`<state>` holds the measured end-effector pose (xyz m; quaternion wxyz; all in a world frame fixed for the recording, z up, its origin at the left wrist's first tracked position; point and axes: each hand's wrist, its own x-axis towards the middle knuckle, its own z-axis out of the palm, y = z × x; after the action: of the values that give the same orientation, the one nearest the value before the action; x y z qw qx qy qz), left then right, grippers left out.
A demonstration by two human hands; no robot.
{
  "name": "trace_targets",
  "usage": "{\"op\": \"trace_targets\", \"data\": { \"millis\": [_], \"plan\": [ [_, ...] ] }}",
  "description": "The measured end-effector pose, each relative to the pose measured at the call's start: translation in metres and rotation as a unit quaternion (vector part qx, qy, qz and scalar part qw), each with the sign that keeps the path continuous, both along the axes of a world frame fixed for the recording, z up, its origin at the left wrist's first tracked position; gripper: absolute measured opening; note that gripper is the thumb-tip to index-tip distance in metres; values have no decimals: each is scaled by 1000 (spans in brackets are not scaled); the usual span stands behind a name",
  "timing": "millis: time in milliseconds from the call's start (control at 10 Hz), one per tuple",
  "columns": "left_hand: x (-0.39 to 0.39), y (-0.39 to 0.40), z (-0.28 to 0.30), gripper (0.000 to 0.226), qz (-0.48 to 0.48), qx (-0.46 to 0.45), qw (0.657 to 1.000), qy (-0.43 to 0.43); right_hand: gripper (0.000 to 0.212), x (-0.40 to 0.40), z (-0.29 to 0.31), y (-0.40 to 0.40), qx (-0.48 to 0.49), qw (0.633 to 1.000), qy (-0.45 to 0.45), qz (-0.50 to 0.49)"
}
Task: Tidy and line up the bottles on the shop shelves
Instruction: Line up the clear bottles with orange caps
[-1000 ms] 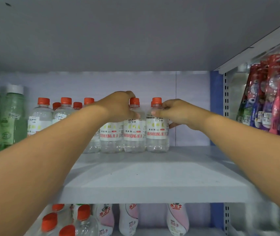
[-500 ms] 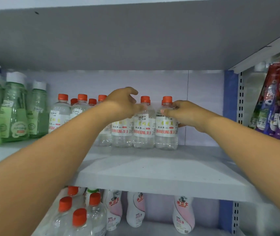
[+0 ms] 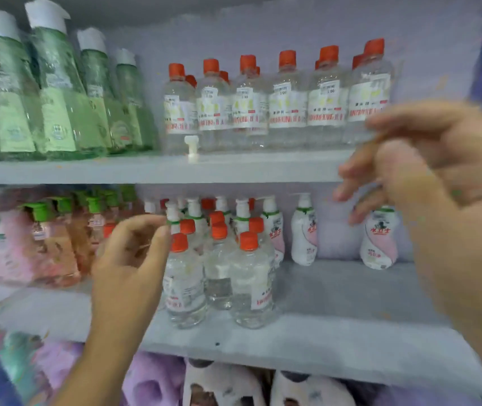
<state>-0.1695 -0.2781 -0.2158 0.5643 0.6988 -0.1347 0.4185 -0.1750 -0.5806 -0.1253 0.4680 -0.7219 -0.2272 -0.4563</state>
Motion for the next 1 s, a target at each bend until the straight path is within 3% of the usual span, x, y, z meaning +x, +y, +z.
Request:
{"op": "trace_targets", "data": {
  "millis": [100,200,300,400,500,700,900,1000],
  "plan": [
    [29,15,-55,27,17,6,993,114,29,-2,-116,65,40,988,148,-4],
    [45,21,-87,55,-24,66,980,185,48,17,-155,92,57,959,276,-18],
    [55,20,-101,61,-63,83,971,217,52,33,-161,102,69,939,336,-1],
    [57,20,-109,65,-60,79,970,220,53,32,-158,108,20,932,361,-10],
    [54,26,-111,61,-106,74,967,218,48,26,-153,105,1,933,357,-55],
    [8,28,-87,63,-215,64,952,208,65,-18,-138,96,11,942,331,-53],
    [-64,27,-2,65,-294,65,946,122,68,-115,-59,68,-55,980,186,-37],
    [-89,8,62,65,-268,74,960,41,67,-147,6,44,-12,994,107,-33]
  ]
}}
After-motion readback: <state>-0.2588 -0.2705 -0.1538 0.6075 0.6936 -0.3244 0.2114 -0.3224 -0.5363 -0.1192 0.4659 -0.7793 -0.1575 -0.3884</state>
